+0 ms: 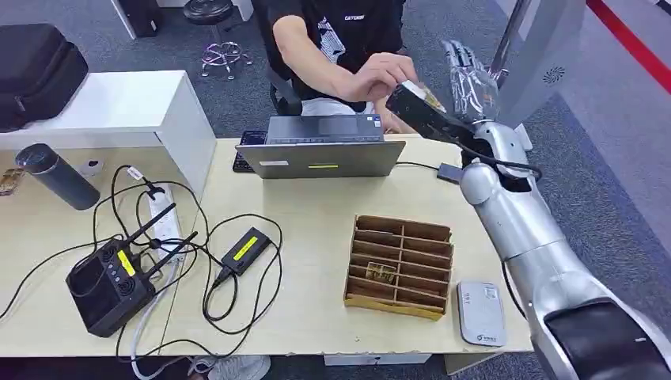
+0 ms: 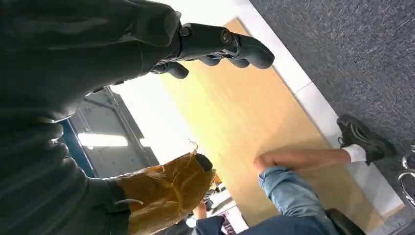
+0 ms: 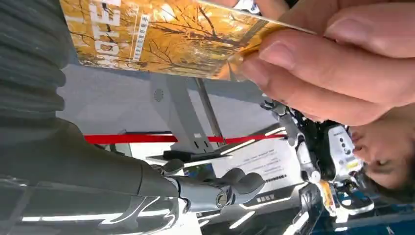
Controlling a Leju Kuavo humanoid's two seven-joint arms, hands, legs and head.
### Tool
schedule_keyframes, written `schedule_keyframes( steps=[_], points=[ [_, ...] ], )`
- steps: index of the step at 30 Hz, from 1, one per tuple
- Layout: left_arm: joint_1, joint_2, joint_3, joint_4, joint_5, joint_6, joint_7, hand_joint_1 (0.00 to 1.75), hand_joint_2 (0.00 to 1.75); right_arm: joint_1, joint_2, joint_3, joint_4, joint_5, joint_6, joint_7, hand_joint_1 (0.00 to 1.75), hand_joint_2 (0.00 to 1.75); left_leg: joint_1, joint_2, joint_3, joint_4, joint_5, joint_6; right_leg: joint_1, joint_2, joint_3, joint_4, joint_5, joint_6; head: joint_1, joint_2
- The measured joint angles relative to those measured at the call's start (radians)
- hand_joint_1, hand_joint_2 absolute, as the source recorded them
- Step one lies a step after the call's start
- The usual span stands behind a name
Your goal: Pass the card to the sensor for recognition and then transmit it.
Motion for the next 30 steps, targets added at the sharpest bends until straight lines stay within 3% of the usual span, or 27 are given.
schedule_keyframes(
  steps=[6,8,12,18,25,30],
  points=[
    [-0.011,-0.009,-0.005,0.0,0.0,-0.002,0.0,0.0,1.75,0.0,0.017,0.011,0.025,0.001,-0.064,-0.011,1.75,1.75,0.0,0.0,0.0,0.0,0.0,0.0,0.0,0.0,0.0,0.0,0.0,0.0,0.0,0.0],
    [-0.016,-0.015,-0.005,0.0,0.0,-0.002,0.0,0.0,1.75,0.004,0.023,0.015,0.024,-0.008,-0.084,-0.026,1.64,1.75,0.0,0.0,0.0,0.0,0.0,0.0,0.0,0.0,0.0,0.0,0.0,0.0,0.0,0.0],
    [-0.025,-0.027,-0.005,0.0,0.0,-0.001,0.0,0.0,1.75,0.033,0.027,0.019,-0.01,-0.04,-0.109,-0.06,1.62,1.75,0.0,0.0,0.0,0.0,0.0,0.0,0.0,0.0,-0.001,0.0,0.0,0.0,0.0,0.0],
    [-0.031,-0.044,-0.005,0.0,0.001,0.011,0.0,0.0,1.75,0.123,0.023,0.018,-0.165,-0.105,-0.108,-0.1,1.75,1.75,0.0,0.0,-0.001,0.0,0.0,0.0,0.0,0.0,-0.003,0.0,0.0,0.0,0.0,0.0],
    [-0.028,-0.063,-0.005,0.0,0.013,0.029,-0.019,0.0,1.75,0.306,-0.016,0.003,-0.413,-0.177,-0.103,-0.2,1.73,1.75,0.0,0.0,-0.003,0.0,-0.001,0.0,0.0,0.0,-0.003,-0.001,-0.001,0.0,0.0,0.0],
    [-0.029,-0.069,-0.005,0.0,0.019,0.035,-0.02,0.0,1.75,0.387,-0.048,-0.003,-0.514,-0.169,-0.109,-0.223,1.75,1.75,0.0,0.002,-0.002,0.0,-0.001,0.0,0.0,0.001,-0.004,-0.002,0.0,0.0,0.0,0.0]
  ],
)
